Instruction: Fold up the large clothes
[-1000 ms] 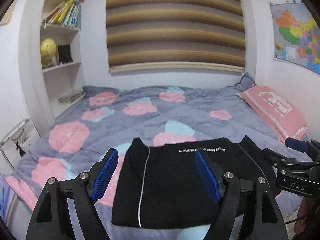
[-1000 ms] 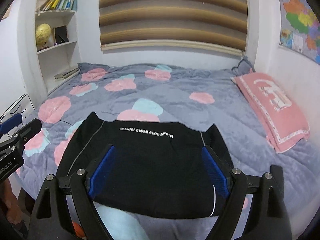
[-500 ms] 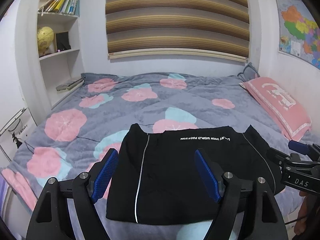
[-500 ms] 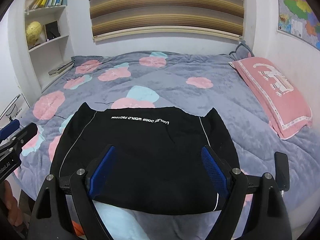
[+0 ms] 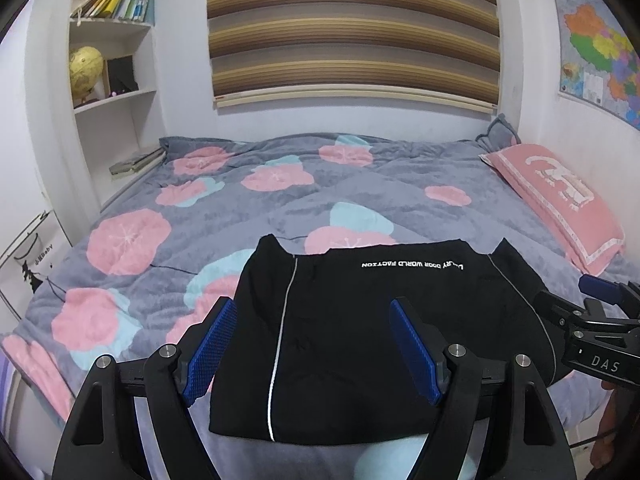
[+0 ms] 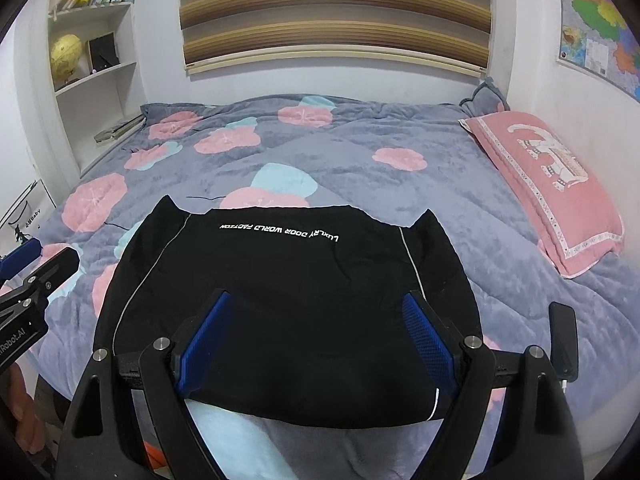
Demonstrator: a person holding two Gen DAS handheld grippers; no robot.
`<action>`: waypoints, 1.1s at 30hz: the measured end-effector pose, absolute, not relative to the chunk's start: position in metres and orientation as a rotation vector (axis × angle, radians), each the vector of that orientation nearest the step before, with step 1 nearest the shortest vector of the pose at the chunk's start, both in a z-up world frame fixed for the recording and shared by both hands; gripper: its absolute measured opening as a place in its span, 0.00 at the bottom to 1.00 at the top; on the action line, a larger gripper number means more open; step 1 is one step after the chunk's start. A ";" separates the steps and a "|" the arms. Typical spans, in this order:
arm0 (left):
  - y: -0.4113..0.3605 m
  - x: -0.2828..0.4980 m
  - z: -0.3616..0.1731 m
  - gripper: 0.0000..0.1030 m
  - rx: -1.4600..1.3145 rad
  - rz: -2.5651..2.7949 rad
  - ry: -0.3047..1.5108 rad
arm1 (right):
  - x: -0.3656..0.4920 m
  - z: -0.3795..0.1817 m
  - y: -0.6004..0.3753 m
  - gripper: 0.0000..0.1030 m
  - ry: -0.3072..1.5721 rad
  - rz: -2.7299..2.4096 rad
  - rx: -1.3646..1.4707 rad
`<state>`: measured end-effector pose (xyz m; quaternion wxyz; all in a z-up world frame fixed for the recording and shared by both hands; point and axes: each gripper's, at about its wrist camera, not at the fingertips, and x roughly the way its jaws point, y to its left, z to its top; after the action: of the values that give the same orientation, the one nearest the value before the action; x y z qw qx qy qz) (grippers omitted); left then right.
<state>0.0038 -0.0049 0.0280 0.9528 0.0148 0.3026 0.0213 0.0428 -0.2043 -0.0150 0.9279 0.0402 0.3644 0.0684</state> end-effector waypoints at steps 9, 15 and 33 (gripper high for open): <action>-0.006 0.007 0.025 0.77 0.021 0.044 0.627 | 0.046 -0.021 -0.207 0.86 0.757 0.153 0.074; -0.008 0.006 0.025 0.77 0.027 0.043 0.623 | 0.048 -0.023 -0.211 0.86 0.763 0.158 0.079; -0.008 0.008 0.021 0.77 0.036 0.067 0.626 | 0.053 -0.031 -0.213 0.86 0.790 0.165 0.085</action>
<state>0.0075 -0.0083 0.0213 0.9507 0.0177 0.3078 0.0328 0.0529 -0.2135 -0.0306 0.9189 0.0411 0.3841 0.0802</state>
